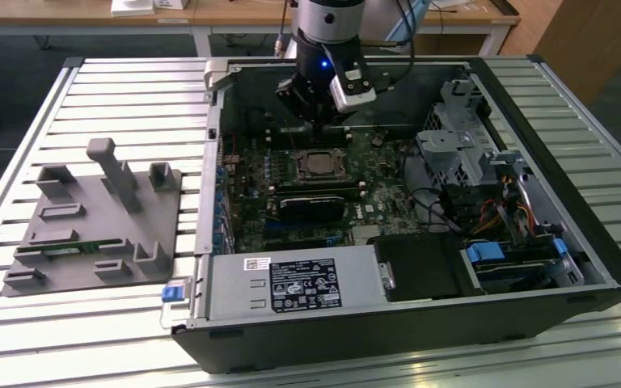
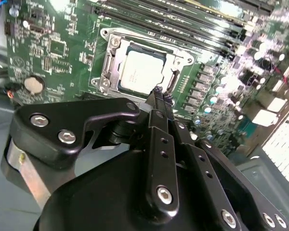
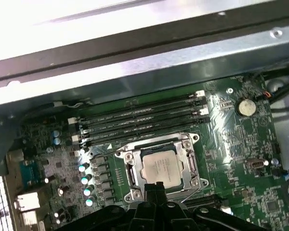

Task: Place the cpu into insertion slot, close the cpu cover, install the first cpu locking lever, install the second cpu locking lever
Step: 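Install the first cpu locking lever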

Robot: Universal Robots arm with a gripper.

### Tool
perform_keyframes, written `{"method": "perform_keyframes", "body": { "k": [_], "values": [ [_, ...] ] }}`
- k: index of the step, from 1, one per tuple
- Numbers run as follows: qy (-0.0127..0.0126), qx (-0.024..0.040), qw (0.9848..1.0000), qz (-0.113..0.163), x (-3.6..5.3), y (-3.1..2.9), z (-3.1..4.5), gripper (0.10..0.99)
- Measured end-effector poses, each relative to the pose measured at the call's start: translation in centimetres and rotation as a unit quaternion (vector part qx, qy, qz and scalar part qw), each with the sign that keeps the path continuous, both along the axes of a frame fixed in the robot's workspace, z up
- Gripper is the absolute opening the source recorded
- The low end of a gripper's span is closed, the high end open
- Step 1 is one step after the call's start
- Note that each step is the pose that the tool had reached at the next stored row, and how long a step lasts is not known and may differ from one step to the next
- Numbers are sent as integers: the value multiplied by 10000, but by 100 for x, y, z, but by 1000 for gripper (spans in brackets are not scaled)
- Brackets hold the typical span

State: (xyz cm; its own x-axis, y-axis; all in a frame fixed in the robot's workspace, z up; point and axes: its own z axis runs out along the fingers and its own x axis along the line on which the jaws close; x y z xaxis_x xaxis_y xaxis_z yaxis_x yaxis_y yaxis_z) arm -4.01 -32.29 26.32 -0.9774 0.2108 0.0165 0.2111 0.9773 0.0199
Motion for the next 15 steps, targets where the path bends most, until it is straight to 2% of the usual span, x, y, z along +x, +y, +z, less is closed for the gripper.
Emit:
{"method": "perform_keyframes", "body": {
  "k": [4,10,15],
  "values": [
    [-1,4,9995,329,-1,0,-1,106],
    [-47,2,9993,383,-89,0,0,106],
    [-52,6,9992,406,-119,-3,-1,106]
  ]
}}
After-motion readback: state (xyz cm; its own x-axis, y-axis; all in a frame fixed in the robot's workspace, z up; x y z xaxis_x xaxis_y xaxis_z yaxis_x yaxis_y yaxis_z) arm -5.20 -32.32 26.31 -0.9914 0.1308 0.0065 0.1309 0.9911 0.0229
